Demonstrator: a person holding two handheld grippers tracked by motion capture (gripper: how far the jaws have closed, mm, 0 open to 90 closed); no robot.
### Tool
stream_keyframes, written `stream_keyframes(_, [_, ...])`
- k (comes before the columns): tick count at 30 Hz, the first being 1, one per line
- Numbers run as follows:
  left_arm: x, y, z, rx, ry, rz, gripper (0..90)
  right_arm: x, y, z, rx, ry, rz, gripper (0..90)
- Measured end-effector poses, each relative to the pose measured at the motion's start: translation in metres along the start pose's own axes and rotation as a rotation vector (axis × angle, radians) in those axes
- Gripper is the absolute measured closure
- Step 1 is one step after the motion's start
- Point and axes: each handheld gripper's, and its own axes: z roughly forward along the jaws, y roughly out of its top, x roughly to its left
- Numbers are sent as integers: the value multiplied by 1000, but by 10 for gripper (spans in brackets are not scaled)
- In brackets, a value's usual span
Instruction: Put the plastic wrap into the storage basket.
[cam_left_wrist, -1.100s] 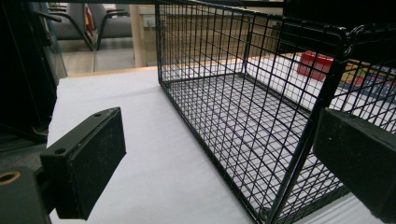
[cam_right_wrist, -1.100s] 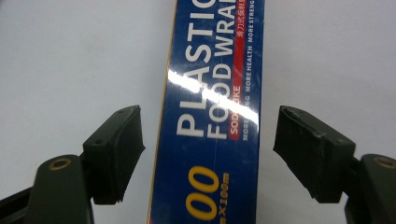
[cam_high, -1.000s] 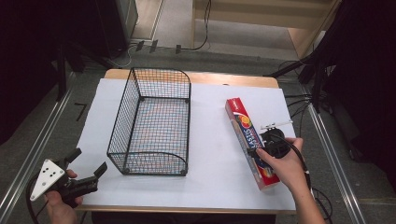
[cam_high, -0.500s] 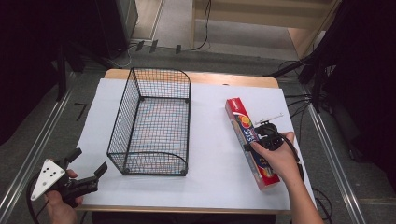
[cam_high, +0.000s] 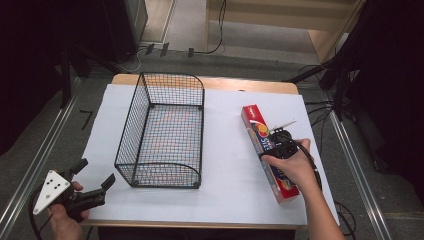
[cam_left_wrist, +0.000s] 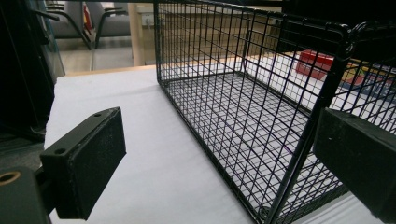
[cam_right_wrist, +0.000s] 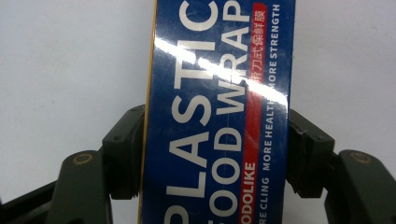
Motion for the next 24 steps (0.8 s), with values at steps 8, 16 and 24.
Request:
stream_keyframes(8, [0,0,0,1,-1,-2,30,0,5,3,30,-4,35,356])
stream_keyframes(16, [-1,0,1,4,-7,-1,30,-2,6,5,39,18,42,353])
stream_keyframes(24, [-1,-1,2,9,-10,-1,30,1,10,6,65,-9,23,367])
